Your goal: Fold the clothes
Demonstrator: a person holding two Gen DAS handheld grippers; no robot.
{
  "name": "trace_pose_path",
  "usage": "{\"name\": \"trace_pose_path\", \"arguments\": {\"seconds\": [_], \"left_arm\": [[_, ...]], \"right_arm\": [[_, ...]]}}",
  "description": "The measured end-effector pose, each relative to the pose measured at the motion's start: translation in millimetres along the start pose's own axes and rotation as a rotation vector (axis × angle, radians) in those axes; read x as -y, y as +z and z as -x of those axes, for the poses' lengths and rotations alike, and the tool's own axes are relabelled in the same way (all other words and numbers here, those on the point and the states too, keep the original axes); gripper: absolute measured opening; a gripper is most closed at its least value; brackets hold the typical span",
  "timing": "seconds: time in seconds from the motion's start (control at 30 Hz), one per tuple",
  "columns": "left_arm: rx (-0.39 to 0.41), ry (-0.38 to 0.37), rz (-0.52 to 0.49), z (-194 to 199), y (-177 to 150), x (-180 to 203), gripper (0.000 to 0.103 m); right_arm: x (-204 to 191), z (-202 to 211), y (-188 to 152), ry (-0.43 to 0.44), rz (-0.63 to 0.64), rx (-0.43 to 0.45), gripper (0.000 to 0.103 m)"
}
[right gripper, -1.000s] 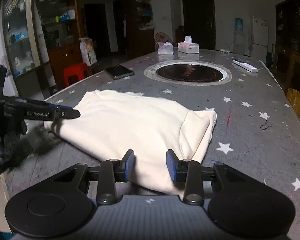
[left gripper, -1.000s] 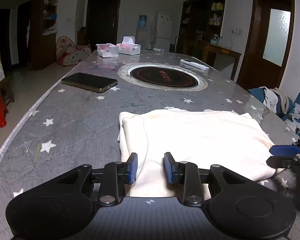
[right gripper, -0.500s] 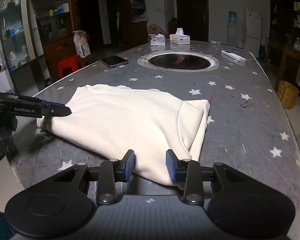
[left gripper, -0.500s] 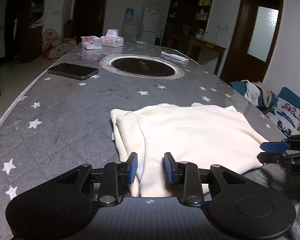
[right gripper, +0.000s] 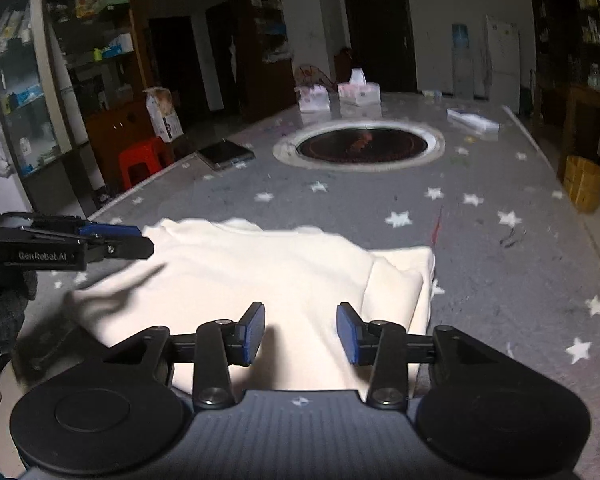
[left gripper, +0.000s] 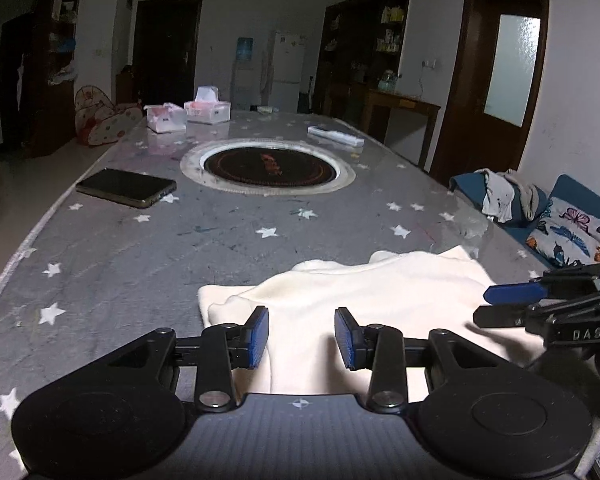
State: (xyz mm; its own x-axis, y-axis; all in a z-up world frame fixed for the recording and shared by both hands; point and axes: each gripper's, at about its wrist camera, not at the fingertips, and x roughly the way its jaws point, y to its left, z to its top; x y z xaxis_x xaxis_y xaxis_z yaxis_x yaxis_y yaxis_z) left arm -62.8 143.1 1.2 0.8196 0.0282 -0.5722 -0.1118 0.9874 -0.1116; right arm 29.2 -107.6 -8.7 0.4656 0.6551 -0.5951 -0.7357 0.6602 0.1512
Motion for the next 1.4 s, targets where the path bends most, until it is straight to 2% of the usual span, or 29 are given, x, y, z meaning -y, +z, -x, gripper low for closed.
{"name": "trace_pose_path", "arguments": {"seconds": [0.13, 0.33, 0.5, 0.67, 0.8, 0.97, 1.07, 1.27, 1.4], "left_arm": [[-0.043, 0.020, 0.025, -15, -1, -10, 0.038], [-0.026, -0.013, 0.040, -21, 17, -6, 0.037], [-0.066, 0.002, 0.032, -47, 28, 0, 0.037], [-0.087, 0.022, 0.019, -60, 32, 0, 0.039], [-0.093, 0.031, 0.012, -62, 32, 0, 0.041], [-0.098, 0.051, 0.023, -60, 32, -2, 0.051], [-0.092, 0.059, 0.022, -56, 31, -2, 0.053], [-0.052, 0.083, 0.047, -35, 26, -9, 0.058], [-0.042, 0.113, 0.090, -19, 17, -22, 0.058]], "right_arm": [[5, -3, -1, 0.002, -0.011, -0.011, 0.039], [4, -11, 20, 0.007, 0.009, 0.000, 0.039], [-1, -42, 44, 0.004, 0.020, -0.010, 0.039], [0, -73, 47, -0.015, 0.029, -0.065, 0.041], [-3, -72, 46, -0.013, 0.037, -0.063, 0.048], [-14, -61, 45, -0.011, 0.073, -0.040, 0.055], [-25, -53, 42, -0.005, 0.104, -0.025, 0.059], [-58, -43, 26, 0.018, 0.209, -0.006, 0.080], [-78, -42, 11, -0.003, 0.283, -0.003, 0.084]]}}
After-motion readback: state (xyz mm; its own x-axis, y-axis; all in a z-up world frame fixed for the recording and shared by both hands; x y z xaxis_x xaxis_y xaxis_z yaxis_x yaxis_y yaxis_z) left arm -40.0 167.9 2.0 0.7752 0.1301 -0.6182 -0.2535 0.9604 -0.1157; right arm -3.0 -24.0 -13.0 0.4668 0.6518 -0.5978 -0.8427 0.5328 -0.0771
